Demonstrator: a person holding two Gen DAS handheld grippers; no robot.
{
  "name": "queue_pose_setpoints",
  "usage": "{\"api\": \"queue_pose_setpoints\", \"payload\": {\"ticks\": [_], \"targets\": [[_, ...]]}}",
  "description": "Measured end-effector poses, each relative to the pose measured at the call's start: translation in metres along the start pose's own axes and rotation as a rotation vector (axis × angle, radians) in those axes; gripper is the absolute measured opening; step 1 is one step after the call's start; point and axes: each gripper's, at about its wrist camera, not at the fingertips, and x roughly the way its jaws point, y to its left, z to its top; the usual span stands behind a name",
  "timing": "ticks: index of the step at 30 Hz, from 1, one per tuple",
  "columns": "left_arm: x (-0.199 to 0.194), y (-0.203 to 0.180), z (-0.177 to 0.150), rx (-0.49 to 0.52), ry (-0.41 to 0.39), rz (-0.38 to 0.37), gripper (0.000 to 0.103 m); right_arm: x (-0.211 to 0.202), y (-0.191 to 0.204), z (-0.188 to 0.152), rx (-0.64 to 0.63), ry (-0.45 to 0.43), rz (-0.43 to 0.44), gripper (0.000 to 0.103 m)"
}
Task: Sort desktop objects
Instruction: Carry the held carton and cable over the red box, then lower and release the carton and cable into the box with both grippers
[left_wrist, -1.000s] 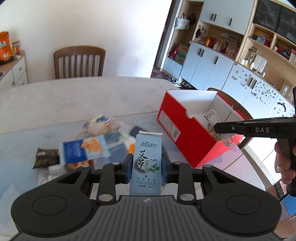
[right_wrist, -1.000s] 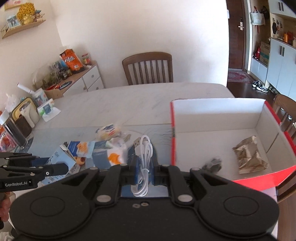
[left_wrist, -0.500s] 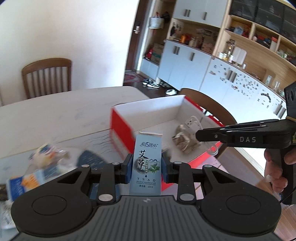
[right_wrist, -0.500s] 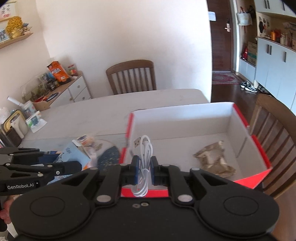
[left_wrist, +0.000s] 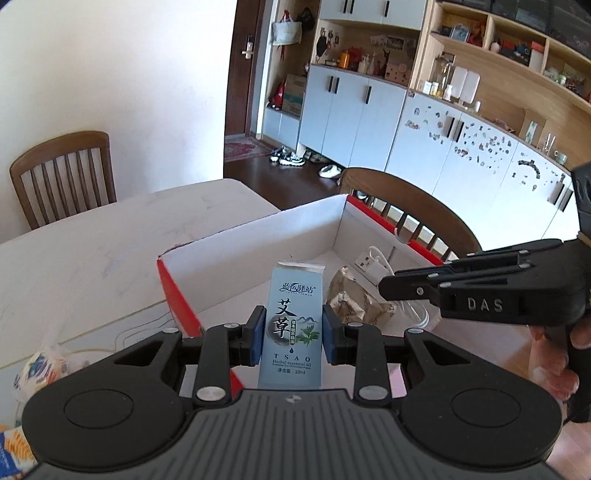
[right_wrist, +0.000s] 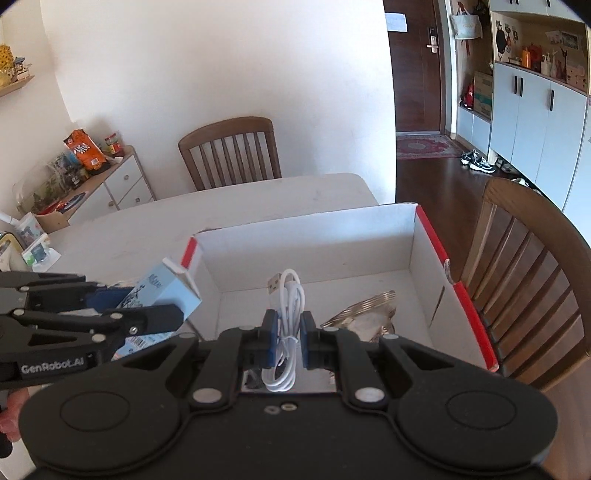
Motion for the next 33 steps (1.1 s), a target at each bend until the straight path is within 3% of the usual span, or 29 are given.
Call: {"api": "queue_pose_setpoints", "payload": {"ticks": [17,33], "targets": [[0.098,0.014,0.026,-0.022,0.173,0.02,0.029,0.052,-0.014,0.0,-0.063,0.118,0.002,0.011],[0.166,0.005,0.024,0.101,0.408,0.07,0.029,0.098,-0.012,-0.01,-0.154,0.281,-0.002,0.011]]}}
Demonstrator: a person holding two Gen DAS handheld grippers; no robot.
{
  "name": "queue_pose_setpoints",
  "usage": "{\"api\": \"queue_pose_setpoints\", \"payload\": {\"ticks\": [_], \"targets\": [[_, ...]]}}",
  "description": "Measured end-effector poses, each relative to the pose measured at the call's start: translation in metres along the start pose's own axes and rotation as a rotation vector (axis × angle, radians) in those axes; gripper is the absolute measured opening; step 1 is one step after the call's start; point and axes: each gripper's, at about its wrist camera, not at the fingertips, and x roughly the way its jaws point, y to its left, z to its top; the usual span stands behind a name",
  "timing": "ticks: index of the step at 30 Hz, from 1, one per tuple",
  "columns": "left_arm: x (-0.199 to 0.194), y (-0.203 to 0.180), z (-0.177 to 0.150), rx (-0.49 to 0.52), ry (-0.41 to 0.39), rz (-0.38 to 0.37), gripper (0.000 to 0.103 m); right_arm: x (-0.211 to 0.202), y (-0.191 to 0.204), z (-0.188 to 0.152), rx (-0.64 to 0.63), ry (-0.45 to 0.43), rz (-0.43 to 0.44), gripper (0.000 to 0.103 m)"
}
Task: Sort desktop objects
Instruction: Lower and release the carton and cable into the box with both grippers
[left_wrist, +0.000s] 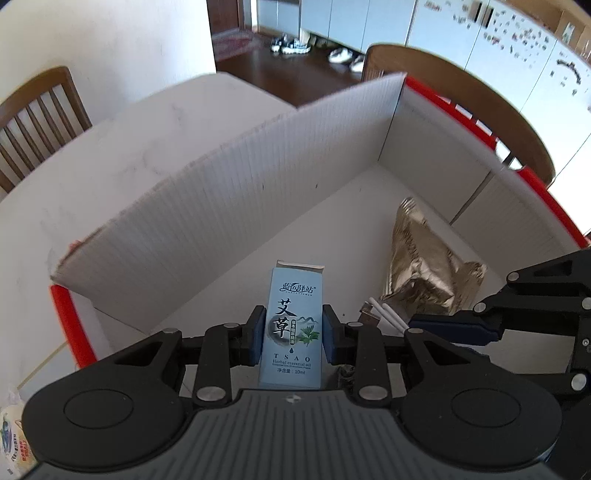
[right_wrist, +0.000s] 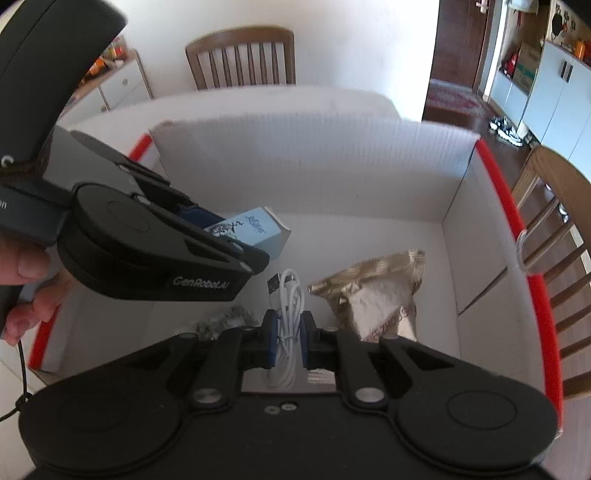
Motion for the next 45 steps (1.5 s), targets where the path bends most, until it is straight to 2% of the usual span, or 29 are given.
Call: {"api": "queue_pose_setpoints", "payload": {"ticks": [9,15,22,24,34,45], "targets": [[0.013,0.002,0.002,-0.006,0.089,-0.008,0.029,0.014,0.003,-0.003,-0.002,0.067,-0.003,0.01],[0.015,0.006,0.001,-0.024,0.119,-0.019,0.03,0.018,0.002,-0.003,0.009,0.099,-0.008,0.011],[0.01,0.01,-0.001,-0.039,0.111,-0.023,0.03,0.018,-0.001,-0.009,0.013,0.123,-0.009,0.015],[0.007,0.011,-0.002,-0.043,0.107,-0.023,0.03,0.017,-0.003,-0.009,0.019,0.121,-0.012,0.019],[-0.015,0.017,-0.009,-0.075,0.076,-0.048,0.03,-0.005,-0.008,-0.01,0.022,0.087,-0.002,0.024],[-0.049,0.009,-0.011,-0.107,-0.018,-0.078,0.03,-0.036,-0.02,-0.002,0.054,0.046,0.04,0.033]]}}
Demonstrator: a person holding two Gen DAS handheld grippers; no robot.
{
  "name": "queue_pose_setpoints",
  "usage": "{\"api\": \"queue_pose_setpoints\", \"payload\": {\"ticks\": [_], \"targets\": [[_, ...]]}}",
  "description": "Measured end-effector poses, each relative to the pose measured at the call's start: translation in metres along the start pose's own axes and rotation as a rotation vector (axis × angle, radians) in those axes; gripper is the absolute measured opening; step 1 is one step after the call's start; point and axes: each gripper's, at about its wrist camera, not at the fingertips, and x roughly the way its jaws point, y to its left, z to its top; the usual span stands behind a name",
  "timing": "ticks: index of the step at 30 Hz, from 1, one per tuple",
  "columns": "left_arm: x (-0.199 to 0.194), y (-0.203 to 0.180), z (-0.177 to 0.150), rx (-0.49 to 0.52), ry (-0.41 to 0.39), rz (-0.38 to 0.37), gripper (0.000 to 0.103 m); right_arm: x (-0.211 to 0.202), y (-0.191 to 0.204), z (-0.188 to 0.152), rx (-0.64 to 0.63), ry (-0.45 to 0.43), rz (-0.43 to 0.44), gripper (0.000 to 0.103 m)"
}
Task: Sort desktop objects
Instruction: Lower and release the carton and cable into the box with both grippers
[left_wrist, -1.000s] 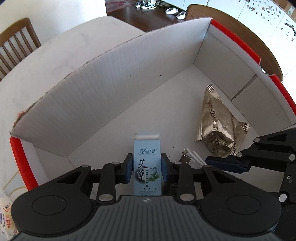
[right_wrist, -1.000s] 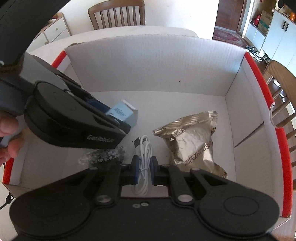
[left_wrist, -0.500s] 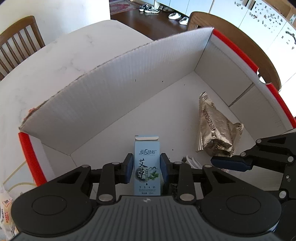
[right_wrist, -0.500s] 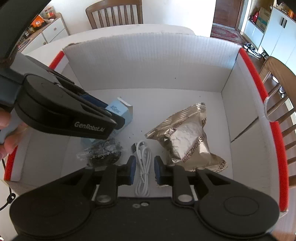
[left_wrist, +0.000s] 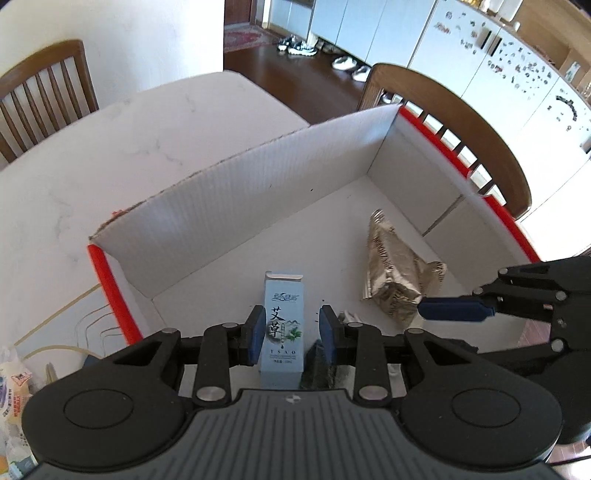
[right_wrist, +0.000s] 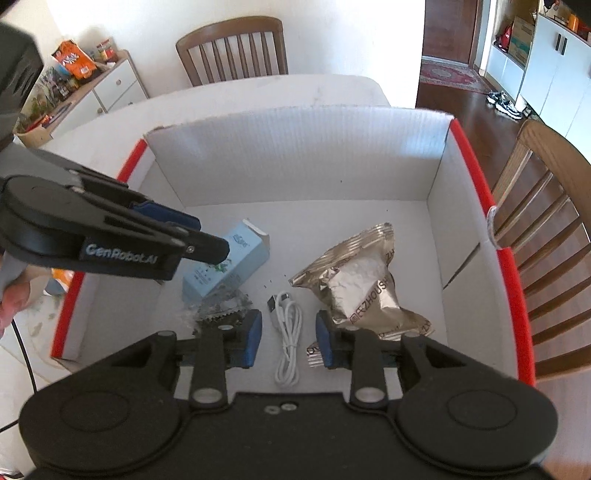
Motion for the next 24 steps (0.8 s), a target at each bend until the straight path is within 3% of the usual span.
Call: {"api": "queue_pose_setpoints", "payload": {"ticks": [22,23,24], "targets": [[-0.056,-0.014,-0.048,0.03,-0.158,-0.026,0.03,-0.041,0.013,-0.013,-0.017,-0.124,0.024,0.061],[-0.057,-0.014,-0.05,0.028,-0.164,-0.028,0.031,-0.043,0.014,-0.014,-0.019,-0.132,0.024,0.064],[-0.06,-0.012,-0.053,0.022,-0.168,-0.033,0.039,-0.045,0.016,-0.015,-0.02,-0.139,0.022,0.064]]}}
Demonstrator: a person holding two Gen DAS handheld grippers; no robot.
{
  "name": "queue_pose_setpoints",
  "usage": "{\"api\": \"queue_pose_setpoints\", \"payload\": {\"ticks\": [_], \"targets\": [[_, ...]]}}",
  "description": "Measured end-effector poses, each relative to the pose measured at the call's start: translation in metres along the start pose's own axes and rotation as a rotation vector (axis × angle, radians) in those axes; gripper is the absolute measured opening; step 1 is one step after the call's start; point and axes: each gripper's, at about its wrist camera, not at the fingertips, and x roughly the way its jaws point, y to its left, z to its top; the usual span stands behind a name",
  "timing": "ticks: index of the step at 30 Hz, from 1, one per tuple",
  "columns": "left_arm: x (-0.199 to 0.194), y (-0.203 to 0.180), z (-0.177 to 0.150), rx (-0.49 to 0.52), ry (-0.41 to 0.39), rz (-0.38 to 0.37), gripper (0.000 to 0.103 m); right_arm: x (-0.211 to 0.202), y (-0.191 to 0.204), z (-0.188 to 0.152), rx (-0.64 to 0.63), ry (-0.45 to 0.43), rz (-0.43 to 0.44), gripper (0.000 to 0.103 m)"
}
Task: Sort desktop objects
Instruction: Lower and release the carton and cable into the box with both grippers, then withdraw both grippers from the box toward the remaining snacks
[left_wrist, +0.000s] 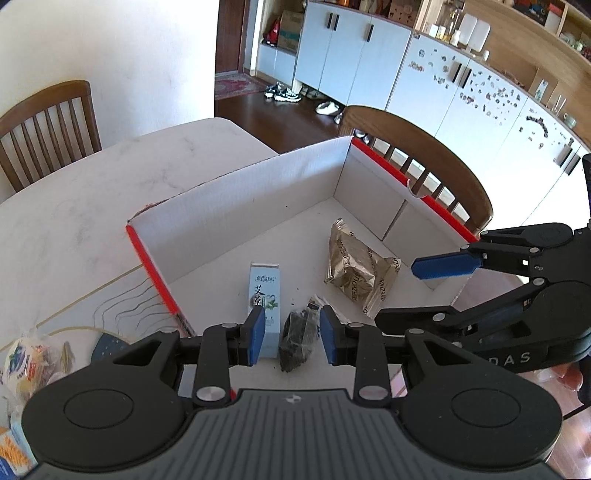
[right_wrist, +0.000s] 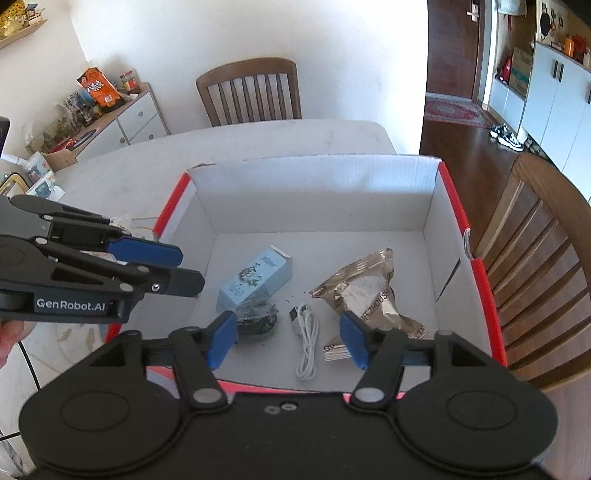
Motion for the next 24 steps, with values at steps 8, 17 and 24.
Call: {"api": "queue_pose_setpoints", "payload": {"ticks": [8,17,24], "targets": [[-0.024,0.012,-0.021,-0.017,-0.043,-0.013,0.076,-0.013,0.017,-0.008,0.006,-0.049,-0.003,0.076],[-0.061,0.039,-0.044,-0.047,-0.107,-0.011,0.088,-0.019,0.056,-0.012,0.001,-0.093,-0.003,0.084],[-0.089,0.069,-0.067,-0.066,-0.139,-0.005,0.09,-0.016,0.097,-0.013,0.0,-0.117,0.0,0.084]]}}
